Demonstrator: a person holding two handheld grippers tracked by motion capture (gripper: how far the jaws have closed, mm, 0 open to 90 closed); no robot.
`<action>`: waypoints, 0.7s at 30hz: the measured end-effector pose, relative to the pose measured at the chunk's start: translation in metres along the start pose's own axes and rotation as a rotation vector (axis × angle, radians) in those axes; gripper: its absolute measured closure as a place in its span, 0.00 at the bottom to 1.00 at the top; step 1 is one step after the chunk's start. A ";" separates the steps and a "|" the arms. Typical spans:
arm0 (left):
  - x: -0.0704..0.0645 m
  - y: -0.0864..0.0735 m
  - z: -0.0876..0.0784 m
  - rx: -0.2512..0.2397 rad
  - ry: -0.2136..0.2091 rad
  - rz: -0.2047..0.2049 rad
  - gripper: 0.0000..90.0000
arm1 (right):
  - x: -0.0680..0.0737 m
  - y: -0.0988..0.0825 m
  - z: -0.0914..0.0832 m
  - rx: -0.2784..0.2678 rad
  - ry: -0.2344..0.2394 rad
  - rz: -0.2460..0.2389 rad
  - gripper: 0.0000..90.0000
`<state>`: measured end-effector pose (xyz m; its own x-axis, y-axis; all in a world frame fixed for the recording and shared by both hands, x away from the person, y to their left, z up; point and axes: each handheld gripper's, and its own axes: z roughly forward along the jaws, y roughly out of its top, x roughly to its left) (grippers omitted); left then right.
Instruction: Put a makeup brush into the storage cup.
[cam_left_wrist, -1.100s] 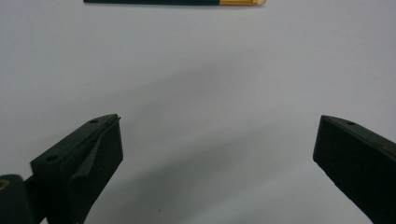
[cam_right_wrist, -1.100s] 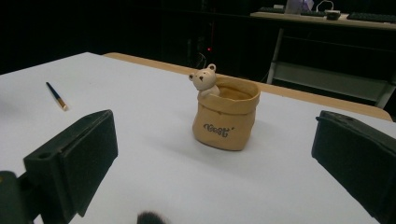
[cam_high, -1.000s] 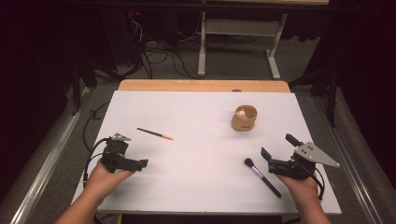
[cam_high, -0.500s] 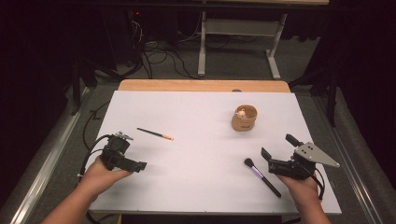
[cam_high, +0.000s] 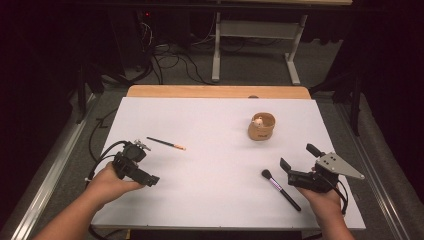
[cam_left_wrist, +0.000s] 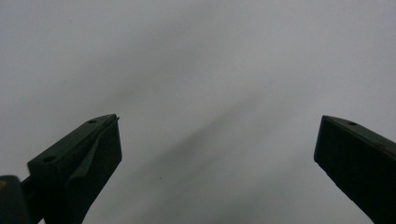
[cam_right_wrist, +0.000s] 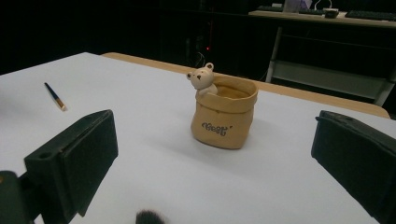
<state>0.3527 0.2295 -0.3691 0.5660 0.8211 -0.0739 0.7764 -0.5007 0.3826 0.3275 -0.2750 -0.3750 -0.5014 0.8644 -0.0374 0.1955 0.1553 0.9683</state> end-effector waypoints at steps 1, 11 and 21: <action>0.000 0.001 -0.001 0.002 -0.001 0.002 0.01 | 0.000 0.000 0.000 -0.001 -0.001 0.000 0.02; 0.004 0.010 -0.014 0.022 -0.004 0.040 0.01 | 0.000 0.000 0.000 -0.004 -0.001 0.002 0.02; 0.007 0.023 -0.024 0.050 -0.014 0.092 0.01 | 0.000 0.000 0.000 -0.002 0.001 0.002 0.02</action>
<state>0.3678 0.2303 -0.3388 0.6394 0.7671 -0.0531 0.7333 -0.5875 0.3421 0.3272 -0.2748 -0.3750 -0.5018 0.8643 -0.0350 0.1951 0.1525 0.9689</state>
